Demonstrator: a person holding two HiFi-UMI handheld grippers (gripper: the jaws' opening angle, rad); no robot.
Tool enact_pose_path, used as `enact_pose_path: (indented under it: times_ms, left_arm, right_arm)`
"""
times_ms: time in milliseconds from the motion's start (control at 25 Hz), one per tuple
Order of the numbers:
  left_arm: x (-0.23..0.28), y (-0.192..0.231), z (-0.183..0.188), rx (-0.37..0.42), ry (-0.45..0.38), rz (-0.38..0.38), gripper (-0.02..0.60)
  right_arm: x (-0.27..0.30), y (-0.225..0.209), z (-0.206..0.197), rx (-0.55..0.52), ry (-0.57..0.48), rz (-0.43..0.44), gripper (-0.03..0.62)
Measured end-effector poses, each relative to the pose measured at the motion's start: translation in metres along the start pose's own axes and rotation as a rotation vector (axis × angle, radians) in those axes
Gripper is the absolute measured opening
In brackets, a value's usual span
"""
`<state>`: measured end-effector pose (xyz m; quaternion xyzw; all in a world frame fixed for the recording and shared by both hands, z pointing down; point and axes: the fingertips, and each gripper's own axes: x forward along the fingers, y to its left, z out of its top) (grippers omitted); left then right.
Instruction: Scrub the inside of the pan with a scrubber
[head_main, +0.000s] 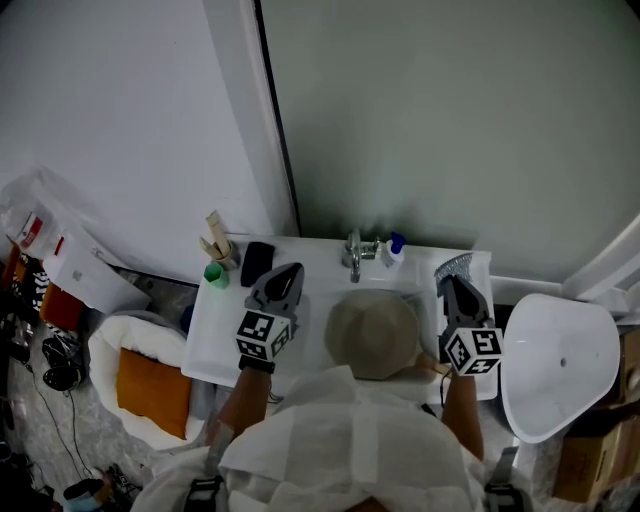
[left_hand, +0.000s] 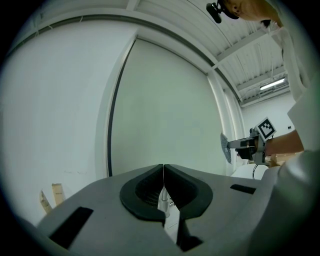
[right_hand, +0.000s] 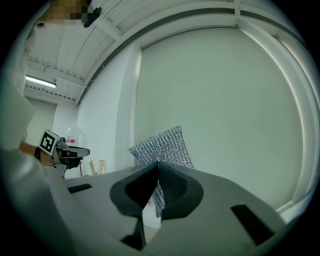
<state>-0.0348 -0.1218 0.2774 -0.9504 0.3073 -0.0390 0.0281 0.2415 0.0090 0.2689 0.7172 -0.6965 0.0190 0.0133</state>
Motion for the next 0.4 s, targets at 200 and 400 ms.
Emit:
enact_pose_path:
  times_ms: [200,400]
  left_arm:
    - [0.0001,-0.0017,-0.0009,-0.003,-0.002,-0.007,0.017]
    - [0.0006,-0.0006,-0.0011,-0.002,-0.004,-0.007,0.017]
  right_arm:
    - [-0.0005,0.0016,-0.0005,-0.007,0.005,0.001,0.014]
    - [-0.0005,0.0021,-0.0003,-0.012,0.006,0.004,0.014]
